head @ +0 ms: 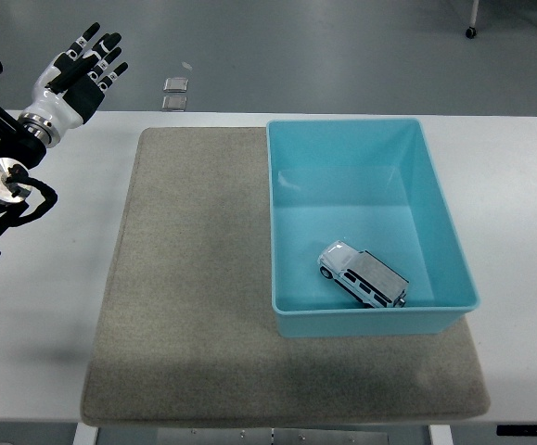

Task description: Left hand put the white car in the blue box

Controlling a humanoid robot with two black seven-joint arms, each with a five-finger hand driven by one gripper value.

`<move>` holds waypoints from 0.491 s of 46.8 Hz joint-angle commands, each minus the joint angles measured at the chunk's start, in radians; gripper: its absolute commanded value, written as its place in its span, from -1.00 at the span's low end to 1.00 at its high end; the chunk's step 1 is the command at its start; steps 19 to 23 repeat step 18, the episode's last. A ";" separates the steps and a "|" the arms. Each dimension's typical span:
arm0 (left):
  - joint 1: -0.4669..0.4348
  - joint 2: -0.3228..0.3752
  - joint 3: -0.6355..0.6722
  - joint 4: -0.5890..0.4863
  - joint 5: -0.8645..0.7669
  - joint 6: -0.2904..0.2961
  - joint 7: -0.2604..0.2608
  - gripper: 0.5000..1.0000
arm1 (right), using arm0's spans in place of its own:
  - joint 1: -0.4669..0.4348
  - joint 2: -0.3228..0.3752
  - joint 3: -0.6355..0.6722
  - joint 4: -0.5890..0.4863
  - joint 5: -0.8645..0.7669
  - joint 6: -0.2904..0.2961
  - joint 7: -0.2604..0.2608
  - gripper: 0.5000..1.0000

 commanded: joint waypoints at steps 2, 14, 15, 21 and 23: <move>-0.002 0.000 0.000 0.001 0.000 -0.001 0.000 0.99 | 0.000 0.000 0.001 0.015 0.000 0.012 -0.002 0.74; -0.005 0.000 -0.011 0.001 0.000 -0.011 0.000 0.99 | 0.000 0.000 -0.002 0.003 0.000 -0.003 -0.006 0.74; -0.005 0.000 -0.012 0.001 0.000 -0.011 0.000 1.00 | 0.000 0.000 -0.002 0.004 -0.001 0.003 -0.006 0.74; -0.003 0.000 -0.012 0.001 0.000 -0.011 0.000 0.99 | 0.000 0.000 -0.004 0.009 -0.004 0.008 -0.005 0.74; -0.003 0.000 -0.012 0.001 0.000 -0.011 0.000 0.99 | 0.000 0.000 -0.004 0.009 -0.004 0.008 -0.005 0.74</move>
